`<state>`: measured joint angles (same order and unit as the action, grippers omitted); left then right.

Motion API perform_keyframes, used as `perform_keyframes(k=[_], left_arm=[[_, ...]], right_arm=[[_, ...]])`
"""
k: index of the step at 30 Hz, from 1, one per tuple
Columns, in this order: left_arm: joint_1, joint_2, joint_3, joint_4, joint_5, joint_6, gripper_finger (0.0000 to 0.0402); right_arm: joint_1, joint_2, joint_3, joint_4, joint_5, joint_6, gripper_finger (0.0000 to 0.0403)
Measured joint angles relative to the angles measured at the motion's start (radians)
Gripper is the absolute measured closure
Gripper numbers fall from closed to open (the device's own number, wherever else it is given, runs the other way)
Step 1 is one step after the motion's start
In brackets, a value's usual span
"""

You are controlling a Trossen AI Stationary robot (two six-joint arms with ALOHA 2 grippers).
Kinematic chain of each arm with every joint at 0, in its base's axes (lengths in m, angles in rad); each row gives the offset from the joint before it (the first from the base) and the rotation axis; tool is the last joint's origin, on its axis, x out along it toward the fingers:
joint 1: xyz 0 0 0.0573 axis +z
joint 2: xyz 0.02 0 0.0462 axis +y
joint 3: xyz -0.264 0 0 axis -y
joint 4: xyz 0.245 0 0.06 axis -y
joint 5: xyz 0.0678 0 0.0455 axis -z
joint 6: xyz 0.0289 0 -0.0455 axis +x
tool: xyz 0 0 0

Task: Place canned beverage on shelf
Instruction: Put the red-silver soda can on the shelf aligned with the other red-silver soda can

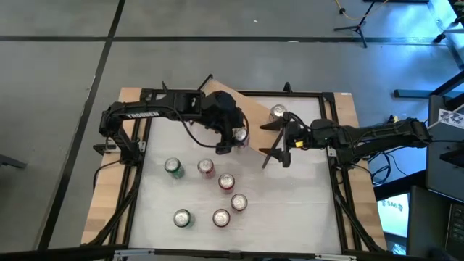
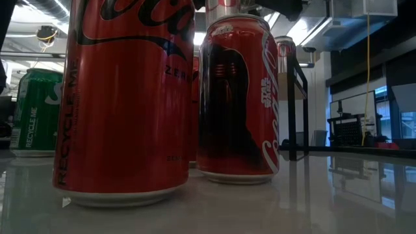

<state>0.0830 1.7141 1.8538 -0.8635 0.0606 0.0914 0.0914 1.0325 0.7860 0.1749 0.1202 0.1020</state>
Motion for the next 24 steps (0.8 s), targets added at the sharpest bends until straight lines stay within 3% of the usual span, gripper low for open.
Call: perform_keyframes(k=[6, 24], left_arm=[[0.012, 0.001, 0.000, -0.019, -0.057, 0.000, 0.0116], [0.129, 0.026, -0.002, -0.017, -0.061, 0.042, 0.0116]], right_arm=[[0.000, 0.000, 0.000, 0.000, 0.002, -0.001, 0.0011], [0.000, 0.000, 0.000, -0.021, 0.004, -0.001, 0.0011]])
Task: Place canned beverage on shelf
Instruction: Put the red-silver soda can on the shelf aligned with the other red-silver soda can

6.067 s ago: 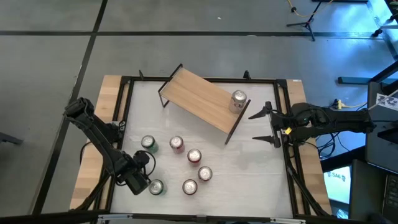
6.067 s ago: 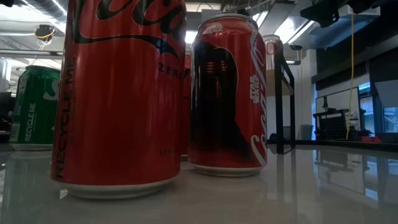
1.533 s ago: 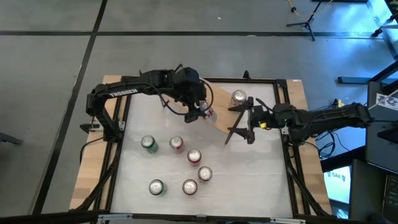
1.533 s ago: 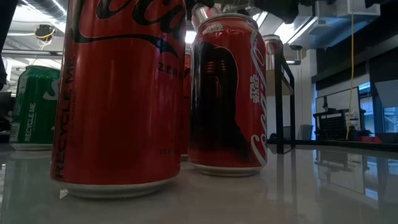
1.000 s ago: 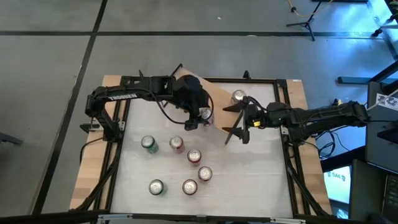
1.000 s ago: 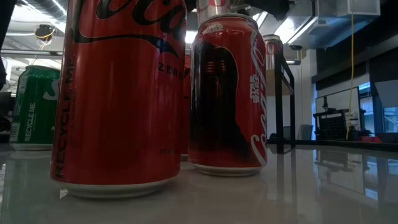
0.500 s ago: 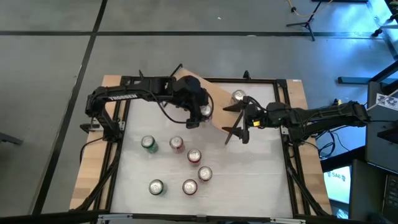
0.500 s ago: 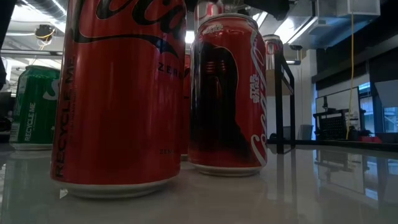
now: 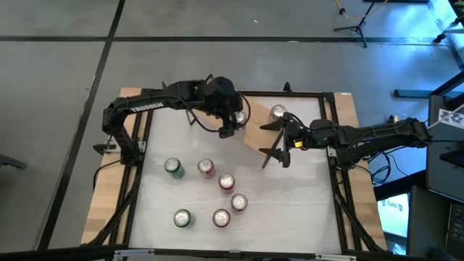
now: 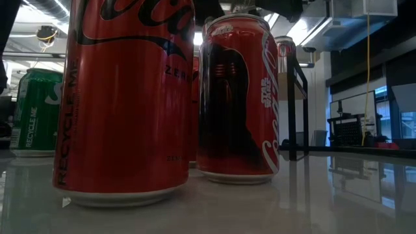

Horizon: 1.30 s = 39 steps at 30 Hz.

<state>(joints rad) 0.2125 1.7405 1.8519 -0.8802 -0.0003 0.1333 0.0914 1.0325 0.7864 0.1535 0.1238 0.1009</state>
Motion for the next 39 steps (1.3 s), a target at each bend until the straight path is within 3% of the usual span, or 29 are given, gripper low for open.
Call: perform_keyframes(k=[16, 39], left_arm=[[0.011, 0.052, 0.001, 0.029, -0.018, 0.079, 0.0116], [0.007, -0.014, 0.001, 0.087, -0.049, 0.080, 0.0115]], right_arm=[[0.000, 0.000, 0.001, -0.025, 0.000, -0.001, 0.0011], [0.000, 0.000, 0.000, -0.025, 0.000, -0.001, 0.0011]])
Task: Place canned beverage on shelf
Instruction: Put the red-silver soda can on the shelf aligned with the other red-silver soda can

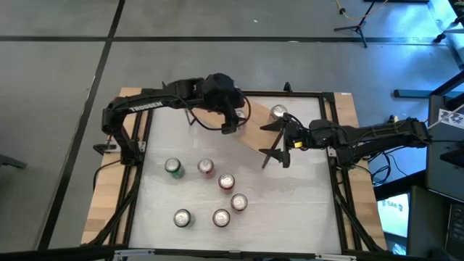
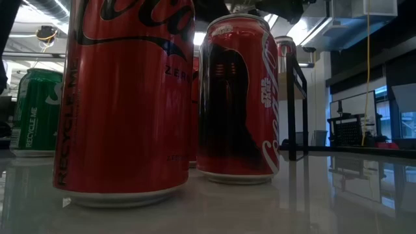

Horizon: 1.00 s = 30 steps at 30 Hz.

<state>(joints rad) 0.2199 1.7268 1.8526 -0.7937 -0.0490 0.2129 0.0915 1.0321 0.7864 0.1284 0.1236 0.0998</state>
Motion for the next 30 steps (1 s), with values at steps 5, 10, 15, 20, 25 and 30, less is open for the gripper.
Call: perform_keyframes(k=[5, 10, 15, 20, 25, 30], left_arm=[[0.000, -0.032, 0.000, -0.002, -0.026, -0.001, 0.0115], [-0.008, -0.083, 0.000, -0.012, -0.029, -0.020, 0.0115], [-0.032, -0.182, 0.000, -0.070, -0.027, -0.046, 0.0115], [-0.091, -0.313, -0.077, -0.099, -0.013, -0.072, 0.0115], [-0.175, -0.501, -0.330, 0.047, -0.109, -0.123, 0.0115], [-0.230, -0.691, -0.612, 0.266, -0.181, -0.157, 0.0115]], right_arm=[[0.000, 0.000, 0.000, -0.001, 0.000, 0.000, 0.0011], [0.000, 0.000, 0.000, 0.002, 0.000, 0.000, 0.0011], [0.000, 0.000, 0.033, -0.010, 0.000, -0.001, 0.0011], [0.000, 0.000, 0.092, -0.058, 0.000, -0.008, 0.0011], [0.000, 0.000, 0.152, -0.136, 0.000, -0.027, 0.0011], [0.000, -0.001, 0.216, -0.215, 0.000, -0.028, 0.0011]])
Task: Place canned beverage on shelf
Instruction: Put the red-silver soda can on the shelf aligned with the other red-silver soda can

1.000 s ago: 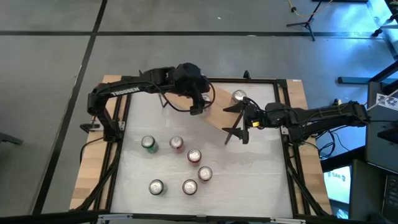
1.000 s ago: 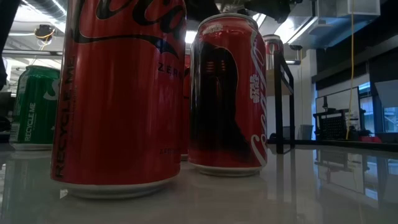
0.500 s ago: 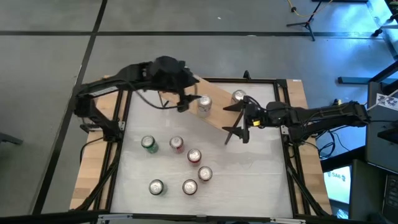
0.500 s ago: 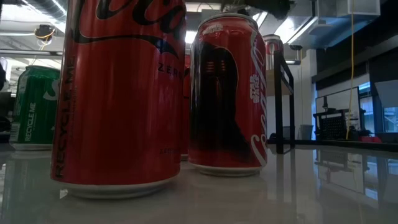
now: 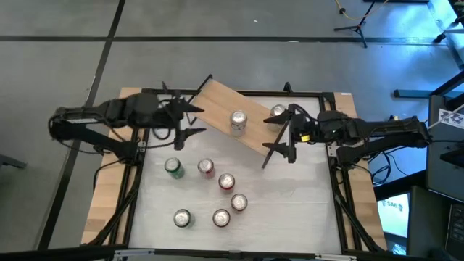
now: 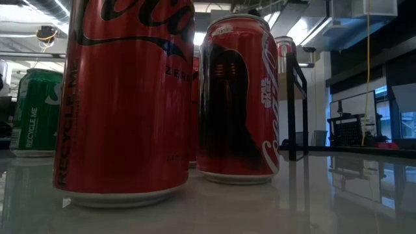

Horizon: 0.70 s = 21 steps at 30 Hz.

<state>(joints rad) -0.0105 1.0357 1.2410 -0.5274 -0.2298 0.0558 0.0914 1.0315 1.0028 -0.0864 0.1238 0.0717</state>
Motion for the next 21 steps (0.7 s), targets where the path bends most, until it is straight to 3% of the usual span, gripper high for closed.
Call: perform_keyframes(k=[11, 21], left_arm=[[-0.039, -0.204, -0.400, 0.316, 0.012, -0.003, 0.0115], [-0.039, -0.224, -0.559, 0.492, 0.003, -0.003, 0.0115]], right_arm=[[-0.052, 0.080, 0.142, -0.121, -0.019, -0.077, 0.0011], [-0.180, 0.267, 0.319, -0.246, -0.163, -0.153, 0.0011]])
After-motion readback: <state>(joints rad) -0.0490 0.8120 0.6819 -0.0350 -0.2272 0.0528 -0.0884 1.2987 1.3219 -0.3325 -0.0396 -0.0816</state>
